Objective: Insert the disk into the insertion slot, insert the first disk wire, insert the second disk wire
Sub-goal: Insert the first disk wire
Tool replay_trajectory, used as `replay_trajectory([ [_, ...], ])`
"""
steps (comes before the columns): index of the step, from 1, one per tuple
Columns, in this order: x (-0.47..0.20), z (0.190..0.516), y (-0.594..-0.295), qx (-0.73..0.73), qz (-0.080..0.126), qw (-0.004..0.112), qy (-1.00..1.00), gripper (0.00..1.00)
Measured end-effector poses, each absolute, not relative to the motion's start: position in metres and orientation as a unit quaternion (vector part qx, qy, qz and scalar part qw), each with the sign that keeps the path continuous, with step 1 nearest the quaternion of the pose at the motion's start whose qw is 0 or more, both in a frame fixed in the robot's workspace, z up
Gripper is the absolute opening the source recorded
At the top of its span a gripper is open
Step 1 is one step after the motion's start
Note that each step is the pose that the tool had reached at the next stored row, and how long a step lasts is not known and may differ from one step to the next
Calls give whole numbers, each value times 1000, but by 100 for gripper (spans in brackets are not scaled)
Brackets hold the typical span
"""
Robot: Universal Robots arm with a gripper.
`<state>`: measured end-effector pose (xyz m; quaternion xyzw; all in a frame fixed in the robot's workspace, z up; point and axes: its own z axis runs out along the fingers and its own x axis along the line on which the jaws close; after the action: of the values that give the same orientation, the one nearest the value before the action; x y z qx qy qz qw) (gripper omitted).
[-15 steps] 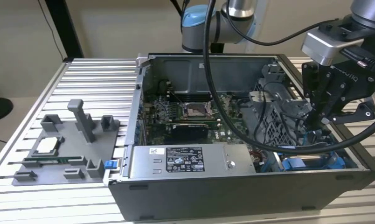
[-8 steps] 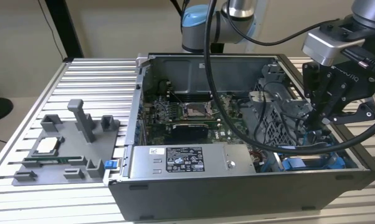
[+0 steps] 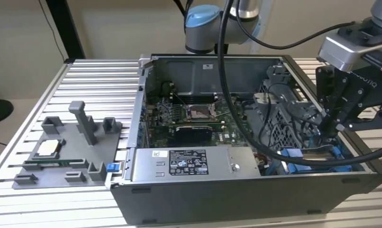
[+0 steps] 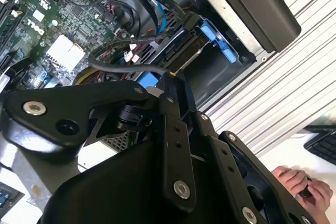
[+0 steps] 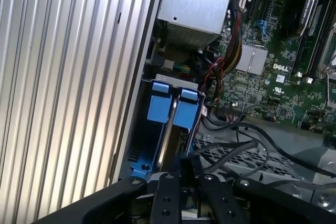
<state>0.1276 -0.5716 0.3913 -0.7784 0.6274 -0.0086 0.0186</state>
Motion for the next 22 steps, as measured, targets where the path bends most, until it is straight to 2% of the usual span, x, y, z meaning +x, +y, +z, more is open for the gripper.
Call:
replay_trajectory([
  [22,128,387,-583,-727,-7,20,687,0],
])
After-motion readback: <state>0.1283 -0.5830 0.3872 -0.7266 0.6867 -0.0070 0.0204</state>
